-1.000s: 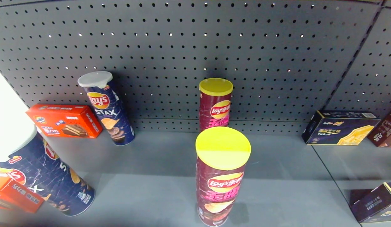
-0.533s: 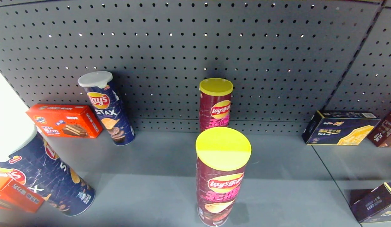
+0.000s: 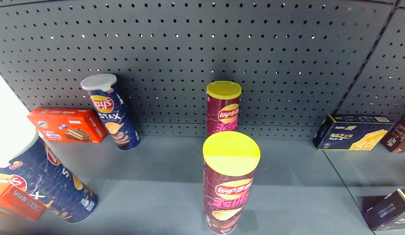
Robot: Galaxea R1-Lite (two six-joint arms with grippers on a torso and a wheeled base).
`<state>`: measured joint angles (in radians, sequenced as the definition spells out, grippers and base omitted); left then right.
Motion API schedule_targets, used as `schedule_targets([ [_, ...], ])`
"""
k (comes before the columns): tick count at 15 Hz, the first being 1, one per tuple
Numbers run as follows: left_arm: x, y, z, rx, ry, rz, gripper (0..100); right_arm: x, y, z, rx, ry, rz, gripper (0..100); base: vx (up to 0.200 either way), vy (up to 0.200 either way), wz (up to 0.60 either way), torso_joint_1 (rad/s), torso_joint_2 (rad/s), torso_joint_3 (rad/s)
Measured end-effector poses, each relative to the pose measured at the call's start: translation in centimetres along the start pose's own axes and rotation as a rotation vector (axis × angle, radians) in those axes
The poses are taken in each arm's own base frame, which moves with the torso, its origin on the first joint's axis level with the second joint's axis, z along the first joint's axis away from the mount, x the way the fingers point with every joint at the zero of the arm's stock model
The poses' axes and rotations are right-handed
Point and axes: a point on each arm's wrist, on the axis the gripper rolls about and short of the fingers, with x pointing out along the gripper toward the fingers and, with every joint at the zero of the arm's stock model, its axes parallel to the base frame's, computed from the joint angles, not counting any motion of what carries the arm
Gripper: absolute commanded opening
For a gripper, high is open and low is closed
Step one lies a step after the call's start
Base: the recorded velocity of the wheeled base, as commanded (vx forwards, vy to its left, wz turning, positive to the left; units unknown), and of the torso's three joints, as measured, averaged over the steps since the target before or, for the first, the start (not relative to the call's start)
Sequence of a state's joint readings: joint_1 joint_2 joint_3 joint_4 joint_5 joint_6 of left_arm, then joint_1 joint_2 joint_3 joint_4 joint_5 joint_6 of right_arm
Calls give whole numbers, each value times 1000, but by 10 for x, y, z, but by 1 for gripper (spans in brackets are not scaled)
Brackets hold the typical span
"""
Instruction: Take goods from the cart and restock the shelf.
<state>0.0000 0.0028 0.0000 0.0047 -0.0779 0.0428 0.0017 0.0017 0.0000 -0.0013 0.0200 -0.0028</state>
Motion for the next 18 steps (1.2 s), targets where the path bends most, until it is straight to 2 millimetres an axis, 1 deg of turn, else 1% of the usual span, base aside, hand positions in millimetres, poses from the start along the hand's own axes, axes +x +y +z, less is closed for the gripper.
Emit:
schedule_targets([
  [17, 0, 0, 0, 1, 0, 0, 100, 0, 0, 0, 0, 0, 0, 100, 0, 0, 0, 0, 0, 0],
  [18, 0, 0, 0, -8, 0, 9, 100, 0, 0, 0, 0, 0, 0, 100, 0, 0, -600, -7, -2, -2],
])
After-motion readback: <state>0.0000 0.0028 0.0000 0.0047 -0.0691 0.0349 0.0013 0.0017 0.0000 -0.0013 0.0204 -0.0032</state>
